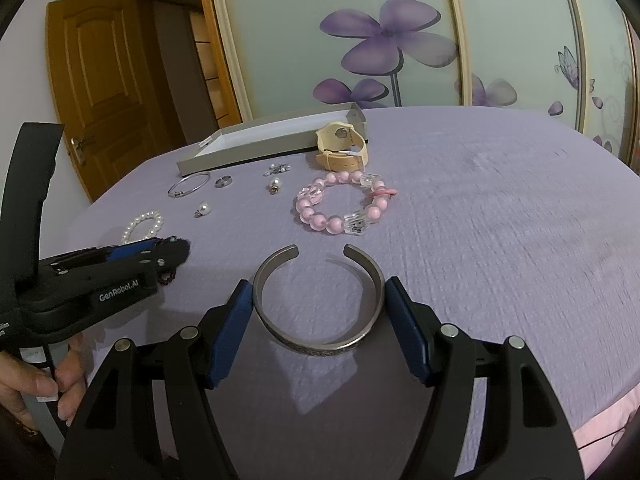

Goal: Organize jewelry
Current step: 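Carry both held pieces into the white tray and open both tools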

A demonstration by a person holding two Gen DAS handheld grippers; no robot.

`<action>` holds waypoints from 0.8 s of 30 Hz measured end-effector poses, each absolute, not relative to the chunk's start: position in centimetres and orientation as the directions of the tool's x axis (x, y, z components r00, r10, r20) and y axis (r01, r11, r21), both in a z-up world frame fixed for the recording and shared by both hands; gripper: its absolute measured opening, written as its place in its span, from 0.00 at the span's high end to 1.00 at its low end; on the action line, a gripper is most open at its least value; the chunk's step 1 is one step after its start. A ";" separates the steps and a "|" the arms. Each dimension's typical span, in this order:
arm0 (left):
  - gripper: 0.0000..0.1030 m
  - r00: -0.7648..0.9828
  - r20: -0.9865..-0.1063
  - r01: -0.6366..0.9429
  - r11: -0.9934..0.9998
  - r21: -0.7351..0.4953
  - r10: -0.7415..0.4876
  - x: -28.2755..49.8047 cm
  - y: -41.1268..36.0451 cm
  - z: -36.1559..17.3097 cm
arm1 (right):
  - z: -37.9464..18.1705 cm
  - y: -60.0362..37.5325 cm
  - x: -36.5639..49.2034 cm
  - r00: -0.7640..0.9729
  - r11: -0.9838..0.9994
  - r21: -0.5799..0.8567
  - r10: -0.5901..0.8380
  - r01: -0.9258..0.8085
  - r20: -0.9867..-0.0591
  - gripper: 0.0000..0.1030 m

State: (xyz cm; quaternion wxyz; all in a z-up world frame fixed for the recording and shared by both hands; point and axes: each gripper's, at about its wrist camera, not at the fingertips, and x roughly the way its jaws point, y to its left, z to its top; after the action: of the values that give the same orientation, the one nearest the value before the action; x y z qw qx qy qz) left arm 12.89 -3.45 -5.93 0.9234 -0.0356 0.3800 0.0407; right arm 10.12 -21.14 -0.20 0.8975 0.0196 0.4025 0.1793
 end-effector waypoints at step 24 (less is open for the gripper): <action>0.92 0.795 -0.605 -0.047 0.992 -0.121 -0.036 11.2 -0.7 -0.7 | 3.7 -21.8 12.6 0.652 0.906 0.243 0.419 -0.347 -0.633 0.33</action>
State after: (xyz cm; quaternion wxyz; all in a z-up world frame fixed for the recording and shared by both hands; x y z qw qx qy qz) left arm 11.24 -0.73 -0.65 0.9453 -0.0649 0.3198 0.0030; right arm 12.59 -21.80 3.68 0.9073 0.0501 0.3602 0.2109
